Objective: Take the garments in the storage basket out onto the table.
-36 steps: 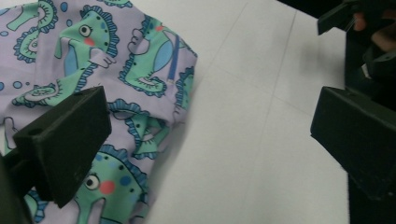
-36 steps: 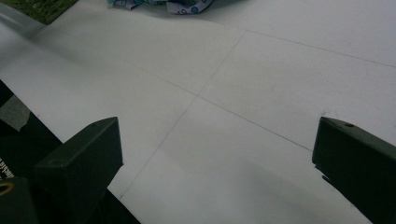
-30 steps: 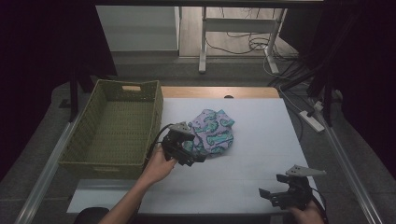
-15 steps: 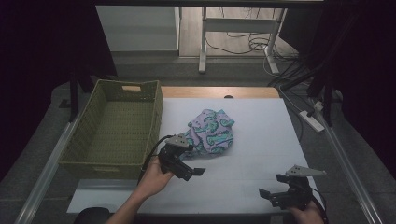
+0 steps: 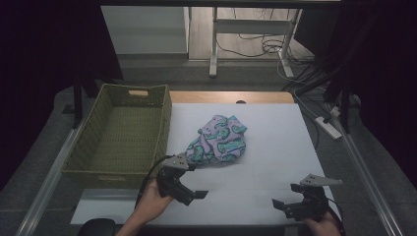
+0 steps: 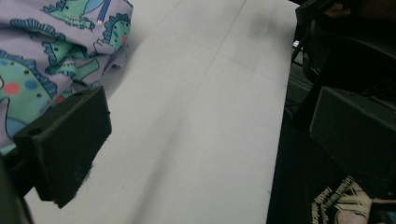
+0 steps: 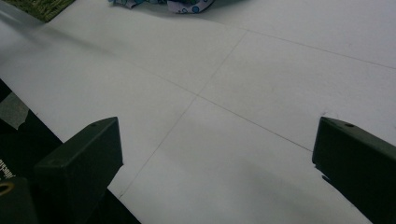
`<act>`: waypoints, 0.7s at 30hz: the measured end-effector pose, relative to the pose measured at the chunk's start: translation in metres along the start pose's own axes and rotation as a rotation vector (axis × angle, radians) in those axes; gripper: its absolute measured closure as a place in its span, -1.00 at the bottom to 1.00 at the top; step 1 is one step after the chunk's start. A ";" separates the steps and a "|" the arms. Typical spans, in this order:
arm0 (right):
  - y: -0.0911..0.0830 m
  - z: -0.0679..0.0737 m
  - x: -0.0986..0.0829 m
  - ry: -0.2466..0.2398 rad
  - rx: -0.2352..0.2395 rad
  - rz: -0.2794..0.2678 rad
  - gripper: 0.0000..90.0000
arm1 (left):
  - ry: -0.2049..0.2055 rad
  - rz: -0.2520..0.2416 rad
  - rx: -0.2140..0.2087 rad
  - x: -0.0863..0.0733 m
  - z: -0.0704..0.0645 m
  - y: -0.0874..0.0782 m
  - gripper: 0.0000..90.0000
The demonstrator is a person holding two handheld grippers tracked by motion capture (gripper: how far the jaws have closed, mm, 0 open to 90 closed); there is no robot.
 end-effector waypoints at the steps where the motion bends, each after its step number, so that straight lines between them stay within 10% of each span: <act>1: 0.000 0.000 0.000 0.000 0.000 0.000 -0.96 | 0.000 0.000 0.000 0.000 0.000 0.000 -1.00; 21: 0.000 0.000 0.000 0.002 -0.003 0.000 -0.96 | -0.052 -0.033 0.046 -0.047 -0.025 -0.038 -1.00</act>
Point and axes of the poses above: each handheld gripper's, and its own axes: y roughly forward along the jaws, x roughly out of its top, z roughly to its left, the point moved 9 cm from there along y, roughly forward along the jaws, and after that the axes turned 15 degrees about -x, right-handed, at the moved point
